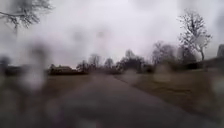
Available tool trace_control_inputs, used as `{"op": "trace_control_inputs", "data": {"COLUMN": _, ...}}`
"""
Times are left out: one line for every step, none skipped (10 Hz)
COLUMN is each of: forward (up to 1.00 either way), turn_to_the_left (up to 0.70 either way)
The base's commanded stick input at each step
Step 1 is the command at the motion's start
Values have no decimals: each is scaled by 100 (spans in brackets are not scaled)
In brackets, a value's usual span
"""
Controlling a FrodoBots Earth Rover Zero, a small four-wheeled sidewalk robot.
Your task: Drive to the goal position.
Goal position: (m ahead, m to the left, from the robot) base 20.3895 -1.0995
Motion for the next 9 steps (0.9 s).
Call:
{"op": "trace_control_inputs", "data": {"forward": 70, "turn_to_the_left": 0}}
{"op": "trace_control_inputs", "data": {"forward": 70, "turn_to_the_left": 0}}
{"op": "trace_control_inputs", "data": {"forward": 70, "turn_to_the_left": 0}}
{"op": "trace_control_inputs", "data": {"forward": 70, "turn_to_the_left": 0}}
{"op": "trace_control_inputs", "data": {"forward": 70, "turn_to_the_left": 0}}
{"op": "trace_control_inputs", "data": {"forward": 70, "turn_to_the_left": 0}}
{"op": "trace_control_inputs", "data": {"forward": 70, "turn_to_the_left": 0}}
{"op": "trace_control_inputs", "data": {"forward": 70, "turn_to_the_left": 0}}
{"op": "trace_control_inputs", "data": {"forward": 70, "turn_to_the_left": 0}}
